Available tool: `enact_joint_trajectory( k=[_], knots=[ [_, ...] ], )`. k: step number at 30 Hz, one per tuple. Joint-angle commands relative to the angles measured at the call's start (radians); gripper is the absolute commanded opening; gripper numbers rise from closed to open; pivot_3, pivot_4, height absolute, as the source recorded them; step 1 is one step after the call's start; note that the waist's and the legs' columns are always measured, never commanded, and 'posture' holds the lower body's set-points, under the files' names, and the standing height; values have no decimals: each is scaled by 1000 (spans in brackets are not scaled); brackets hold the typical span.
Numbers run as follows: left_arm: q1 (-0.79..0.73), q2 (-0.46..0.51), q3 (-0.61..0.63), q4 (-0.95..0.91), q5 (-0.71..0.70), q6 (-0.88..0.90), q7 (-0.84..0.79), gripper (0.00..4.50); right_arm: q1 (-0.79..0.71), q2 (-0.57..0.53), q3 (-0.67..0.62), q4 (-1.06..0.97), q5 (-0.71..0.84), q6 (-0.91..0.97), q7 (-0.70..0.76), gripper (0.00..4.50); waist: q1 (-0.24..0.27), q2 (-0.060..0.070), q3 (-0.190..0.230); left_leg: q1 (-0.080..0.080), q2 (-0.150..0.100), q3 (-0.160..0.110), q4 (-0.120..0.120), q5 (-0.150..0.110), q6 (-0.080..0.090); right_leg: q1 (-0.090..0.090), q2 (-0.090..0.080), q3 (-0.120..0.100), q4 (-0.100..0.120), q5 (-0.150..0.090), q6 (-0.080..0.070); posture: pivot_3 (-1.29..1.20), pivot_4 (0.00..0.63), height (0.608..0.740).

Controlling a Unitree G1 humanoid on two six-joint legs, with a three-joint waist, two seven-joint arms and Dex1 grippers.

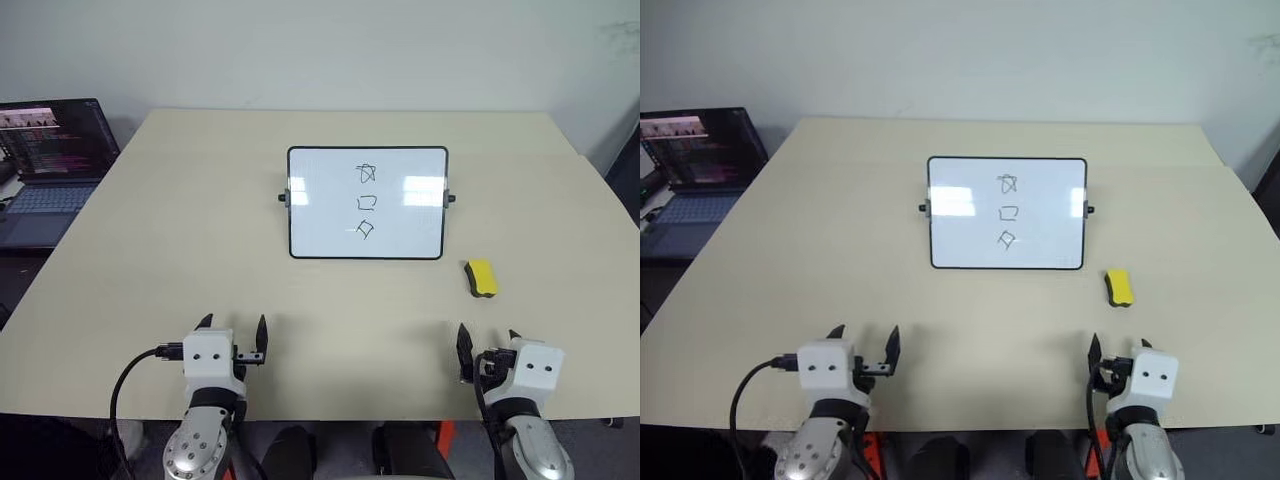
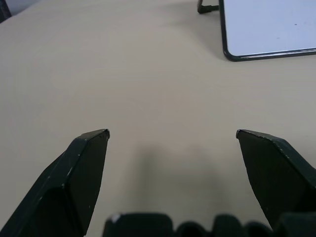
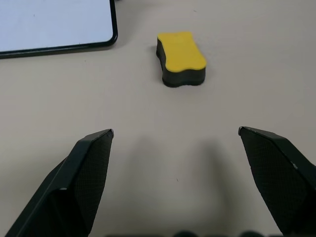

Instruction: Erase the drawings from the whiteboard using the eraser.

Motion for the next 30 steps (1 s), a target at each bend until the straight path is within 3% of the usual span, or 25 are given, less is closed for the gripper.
enact_joint_trajectory(
  k=[1,10,17,20,26,30],
  knots=[
    [-13,-3,-18,-61,5,8,-2,4500,16,-2,4,-81,-20,-2,-12,4444,0,0,0,0,0,0,0,0,0,0,0,0,0,0,0,0,150,740],
    [-28,16,-3,-88,2,55,-4,4500,63,20,57,-100,-43,-21,-37,4444,-1,0,0,0,1,0,0,0,0,0,0,0,0,0,0,0,150,740],
    [-196,60,63,-5,-63,61,-63,4500,41,50,89,-37,-80,-65,-73,4444,0,0,0,1,1,0,0,0,0,0,1,-1,0,0,0,0,150,740],
    [-261,114,167,36,-144,66,-117,4500,42,63,117,-29,-98,-77,-88,4444,-1,0,0,1,0,0,0,0,0,0,1,-1,1,0,0,0,150,740],
    [-449,216,239,77,-262,159,-209,4500,44,69,103,-36,-114,-84,-110,4444,6,-1,-1,1,0,-1,0,0,-1,0,1,-1,1,0,-1,0,150,740],
    [-607,281,265,139,-350,235,-277,4500,-267,-92,-219,-127,84,245,-49,4444,0,-3,2,1,-1,1,4,0,-1,1,0,1,1,5,-2,0,150,740]
  ],
)
